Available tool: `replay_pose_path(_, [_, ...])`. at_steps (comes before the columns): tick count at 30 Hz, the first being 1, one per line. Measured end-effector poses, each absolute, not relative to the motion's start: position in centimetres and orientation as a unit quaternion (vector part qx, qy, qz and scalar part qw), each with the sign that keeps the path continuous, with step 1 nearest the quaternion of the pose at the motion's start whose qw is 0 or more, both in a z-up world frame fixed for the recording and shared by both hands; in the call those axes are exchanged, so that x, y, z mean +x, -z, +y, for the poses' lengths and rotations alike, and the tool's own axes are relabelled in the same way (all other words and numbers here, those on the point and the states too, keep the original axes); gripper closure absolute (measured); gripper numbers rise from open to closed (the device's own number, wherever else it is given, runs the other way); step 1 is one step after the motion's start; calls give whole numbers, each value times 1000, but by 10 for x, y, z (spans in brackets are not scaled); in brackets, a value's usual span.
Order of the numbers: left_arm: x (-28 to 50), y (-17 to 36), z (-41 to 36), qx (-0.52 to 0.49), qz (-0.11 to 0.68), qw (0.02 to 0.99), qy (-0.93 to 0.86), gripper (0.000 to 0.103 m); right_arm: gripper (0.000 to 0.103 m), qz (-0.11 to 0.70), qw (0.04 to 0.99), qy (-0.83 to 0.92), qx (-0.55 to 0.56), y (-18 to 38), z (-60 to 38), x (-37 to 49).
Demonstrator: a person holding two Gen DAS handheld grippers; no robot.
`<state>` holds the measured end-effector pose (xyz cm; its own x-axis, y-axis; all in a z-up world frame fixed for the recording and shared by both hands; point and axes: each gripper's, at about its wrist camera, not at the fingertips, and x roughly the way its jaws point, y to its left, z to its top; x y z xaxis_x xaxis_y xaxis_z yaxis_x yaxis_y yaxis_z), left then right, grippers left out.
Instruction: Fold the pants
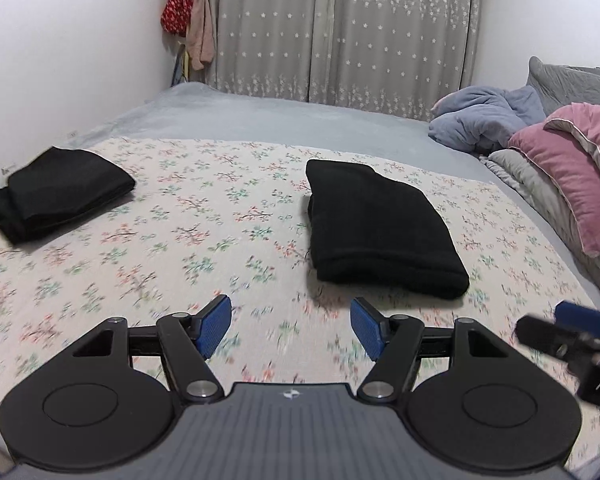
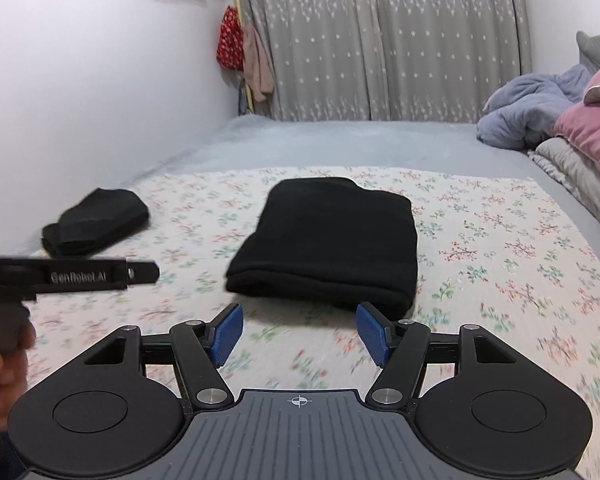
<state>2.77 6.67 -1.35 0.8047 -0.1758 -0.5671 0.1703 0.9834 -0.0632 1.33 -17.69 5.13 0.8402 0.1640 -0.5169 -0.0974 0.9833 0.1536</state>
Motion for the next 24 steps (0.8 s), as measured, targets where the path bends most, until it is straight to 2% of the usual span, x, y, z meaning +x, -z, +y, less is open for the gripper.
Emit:
replay_pose_path(4, [6,12,71,-2,285,955,80,28,40,256,961,-58,86,-61,-178,-22])
replay_pose_path(6, [-6,11,73,-1,277,958,76,22,34,248,962,-47,106,-61,-179,-38])
replay_pose_path(10, [-4,24,74,-7,289,954,75,21,31,238,962,-48,129,-59,-179,-60])
replay_pose_path(13, [1,37,78,-5,291,954,72,18,20,222,969,-37,105,-58,-174,-63])
replay_pose_path(15, [6,47,80,-6,295,953,72,14,19,215,973,-23,83,-50,-172,-60])
replay_pose_path(19, [6,57,83,-3,311,948,73,12,17,222,972,-8,72,-35,-173,-54])
replay_pose_path(21, [5,59,83,5,310,948,72,8,9,221,972,-9,77,-32,-171,-53])
replay_pose_path(24, [3,60,84,9,308,948,75,3,4,219,973,-7,74,-30,-167,-53])
